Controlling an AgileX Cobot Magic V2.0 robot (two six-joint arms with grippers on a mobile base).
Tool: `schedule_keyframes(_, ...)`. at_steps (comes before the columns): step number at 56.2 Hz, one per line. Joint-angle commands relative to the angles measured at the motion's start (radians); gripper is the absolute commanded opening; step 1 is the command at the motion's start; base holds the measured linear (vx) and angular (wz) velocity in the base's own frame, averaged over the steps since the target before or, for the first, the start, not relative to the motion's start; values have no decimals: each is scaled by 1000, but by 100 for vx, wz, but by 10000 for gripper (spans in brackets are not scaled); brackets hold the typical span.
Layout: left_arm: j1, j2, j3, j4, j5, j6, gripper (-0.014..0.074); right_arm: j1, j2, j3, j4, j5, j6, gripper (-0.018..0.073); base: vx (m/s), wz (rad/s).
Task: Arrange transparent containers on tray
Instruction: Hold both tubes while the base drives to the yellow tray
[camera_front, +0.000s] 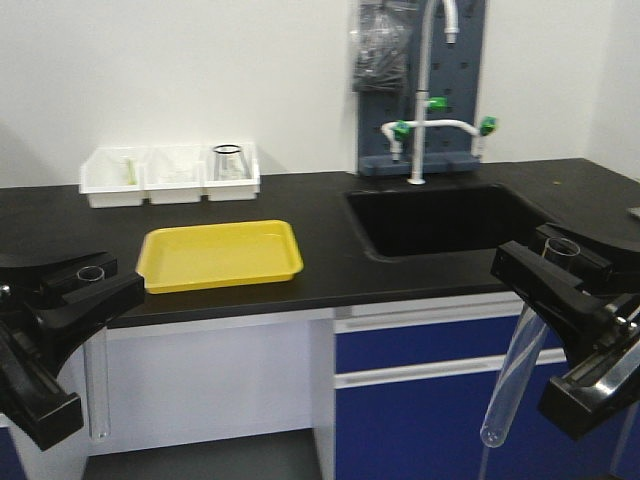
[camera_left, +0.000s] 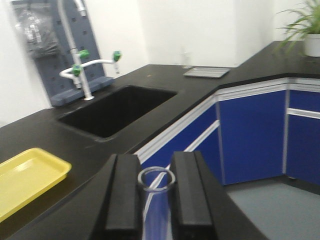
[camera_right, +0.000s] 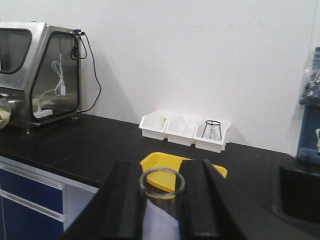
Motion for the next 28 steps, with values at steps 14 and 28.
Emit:
schedule_keyframes(14, -6, -12, -34, -39, 8, -11, 0, 0, -6, -30, 11, -44, 1, -11, 22, 38)
schedule_keyframes(28, -6, -12, -34, -39, 8, -11, 0, 0, -6, -30, 11, -45, 1, -11, 29, 23)
